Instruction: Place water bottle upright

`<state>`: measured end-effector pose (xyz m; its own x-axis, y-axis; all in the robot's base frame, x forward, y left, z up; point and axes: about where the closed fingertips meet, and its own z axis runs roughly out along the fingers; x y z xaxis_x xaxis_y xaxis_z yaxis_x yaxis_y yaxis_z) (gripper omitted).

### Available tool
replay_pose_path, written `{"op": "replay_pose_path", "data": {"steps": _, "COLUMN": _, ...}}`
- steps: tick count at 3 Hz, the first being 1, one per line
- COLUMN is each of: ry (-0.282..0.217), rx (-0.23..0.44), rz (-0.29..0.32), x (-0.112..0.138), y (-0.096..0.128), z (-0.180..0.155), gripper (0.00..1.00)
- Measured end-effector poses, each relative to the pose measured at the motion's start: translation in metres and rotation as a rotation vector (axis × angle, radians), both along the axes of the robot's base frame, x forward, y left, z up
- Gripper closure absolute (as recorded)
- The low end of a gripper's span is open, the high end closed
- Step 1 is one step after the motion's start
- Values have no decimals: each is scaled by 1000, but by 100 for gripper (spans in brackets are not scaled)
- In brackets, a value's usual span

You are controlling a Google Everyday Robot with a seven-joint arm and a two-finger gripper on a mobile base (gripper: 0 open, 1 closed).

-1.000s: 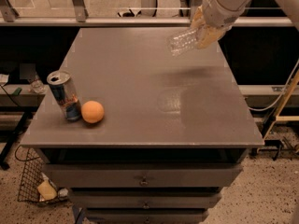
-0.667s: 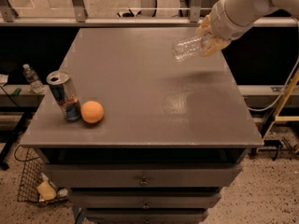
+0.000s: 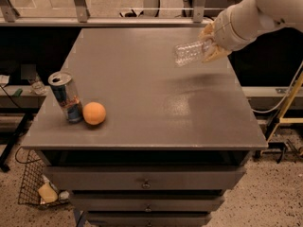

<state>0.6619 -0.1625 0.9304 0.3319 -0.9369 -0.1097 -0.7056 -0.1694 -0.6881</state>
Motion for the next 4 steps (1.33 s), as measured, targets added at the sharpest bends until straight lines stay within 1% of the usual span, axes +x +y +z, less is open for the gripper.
{"op": "replay_pose_path", "data": {"steps": 1, "ry": -108, "rx": -77, "rz": 65, "x": 1, "y": -12, "z": -4, "gripper": 100}}
{"op": "replay_pose_path", "data": {"steps": 2, "ry": -315, "rx": -203, "rz": 163, "x": 6, "y": -31, "z": 1, "gripper": 100}}
{"op": "replay_pose_path", "data": {"steps": 3, "ry": -479, "rx": -308, "rz": 227, "x": 0, "y": -39, "z": 1, "gripper": 100}}
{"op": "replay_pose_path", "data": {"steps": 4, "ry": -626, "rx": -495, "rz": 294, "x": -5, "y": -39, "z": -3, "gripper": 100}}
